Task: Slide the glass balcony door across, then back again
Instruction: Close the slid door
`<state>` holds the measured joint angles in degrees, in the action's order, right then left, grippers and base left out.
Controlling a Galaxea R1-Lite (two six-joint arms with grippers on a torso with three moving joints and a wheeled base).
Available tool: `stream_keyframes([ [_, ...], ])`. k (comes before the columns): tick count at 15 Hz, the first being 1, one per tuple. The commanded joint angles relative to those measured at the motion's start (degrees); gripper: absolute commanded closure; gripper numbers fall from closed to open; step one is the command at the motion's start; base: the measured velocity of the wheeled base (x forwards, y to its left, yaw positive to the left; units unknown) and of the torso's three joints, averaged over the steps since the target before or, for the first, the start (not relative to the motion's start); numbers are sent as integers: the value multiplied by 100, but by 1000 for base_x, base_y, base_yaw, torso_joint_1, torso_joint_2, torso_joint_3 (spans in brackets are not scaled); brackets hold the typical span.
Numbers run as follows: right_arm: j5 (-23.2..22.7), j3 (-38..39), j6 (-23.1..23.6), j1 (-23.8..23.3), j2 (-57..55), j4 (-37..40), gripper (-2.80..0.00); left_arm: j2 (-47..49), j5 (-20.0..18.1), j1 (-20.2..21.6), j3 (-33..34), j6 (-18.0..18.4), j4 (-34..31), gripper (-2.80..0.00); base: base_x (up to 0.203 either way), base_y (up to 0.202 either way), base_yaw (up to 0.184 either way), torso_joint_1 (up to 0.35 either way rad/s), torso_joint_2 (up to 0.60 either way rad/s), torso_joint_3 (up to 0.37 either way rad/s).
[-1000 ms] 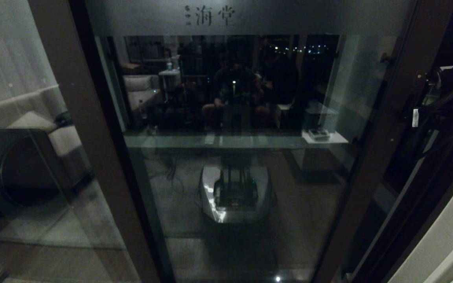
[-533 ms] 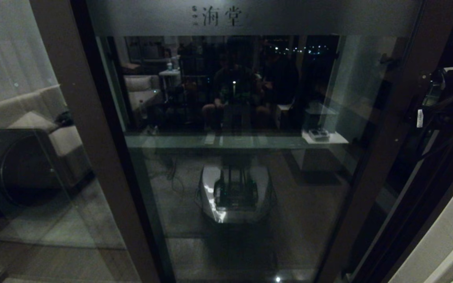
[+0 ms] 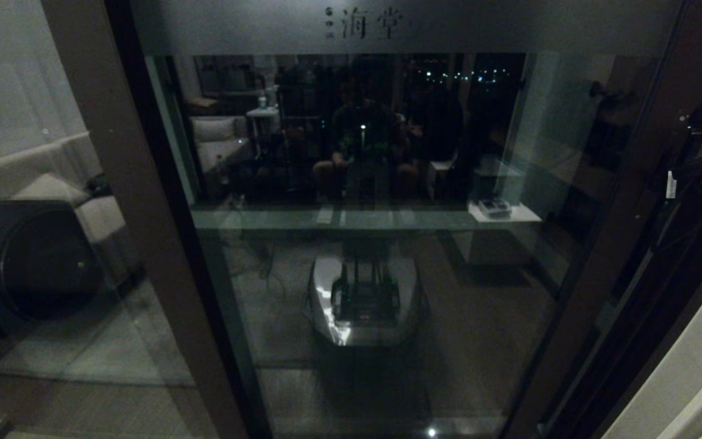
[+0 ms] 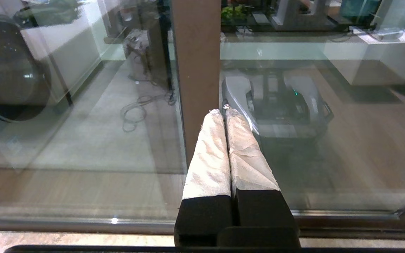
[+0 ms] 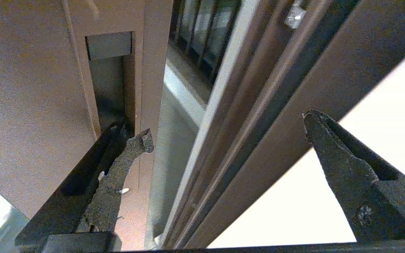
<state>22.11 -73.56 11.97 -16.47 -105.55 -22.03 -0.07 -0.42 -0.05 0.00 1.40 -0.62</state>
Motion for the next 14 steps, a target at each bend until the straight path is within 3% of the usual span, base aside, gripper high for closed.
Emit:
stream_keyframes([
  [1,-31,-1,61,-41,-10,-72,-280,-1,-2,-4,0,0,1,0,0,0,0,0,0,0],
  [14,-31,-115,174,-334,-150,-170,-280,-1,-2,-4,0,0,1,0,0,0,0,0,0,0],
])
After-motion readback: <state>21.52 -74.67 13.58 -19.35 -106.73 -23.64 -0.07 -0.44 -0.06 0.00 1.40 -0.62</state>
